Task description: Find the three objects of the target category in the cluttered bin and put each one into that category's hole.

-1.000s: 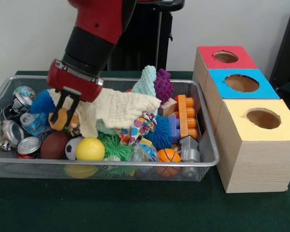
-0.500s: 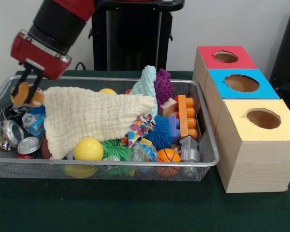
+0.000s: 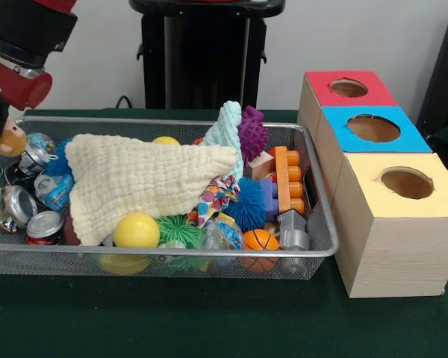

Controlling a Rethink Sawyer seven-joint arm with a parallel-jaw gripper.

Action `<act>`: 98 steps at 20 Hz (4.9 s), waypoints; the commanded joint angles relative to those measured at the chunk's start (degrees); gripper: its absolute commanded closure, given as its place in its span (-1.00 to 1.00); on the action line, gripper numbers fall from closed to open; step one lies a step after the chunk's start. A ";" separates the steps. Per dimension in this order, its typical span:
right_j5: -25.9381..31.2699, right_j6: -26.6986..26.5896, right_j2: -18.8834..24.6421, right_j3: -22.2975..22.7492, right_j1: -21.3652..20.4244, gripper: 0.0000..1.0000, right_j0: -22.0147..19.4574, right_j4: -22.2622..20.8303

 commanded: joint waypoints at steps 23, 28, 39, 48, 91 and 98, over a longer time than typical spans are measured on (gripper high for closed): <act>14.80 3.98 16.20 27.70 -8.28 1.00 -5.22 16.59; 12.30 9.04 10.50 28.93 -8.41 1.00 0.68 14.42; 9.87 14.92 6.40 39.74 -11.05 1.00 7.59 25.25; 8.59 15.19 5.72 43.92 -11.76 1.00 11.81 33.31; 11.31 14.86 -22.14 27.01 -6.09 1.00 41.23 38.97; 15.45 18.06 -14.25 30.16 -10.27 1.00 37.45 44.82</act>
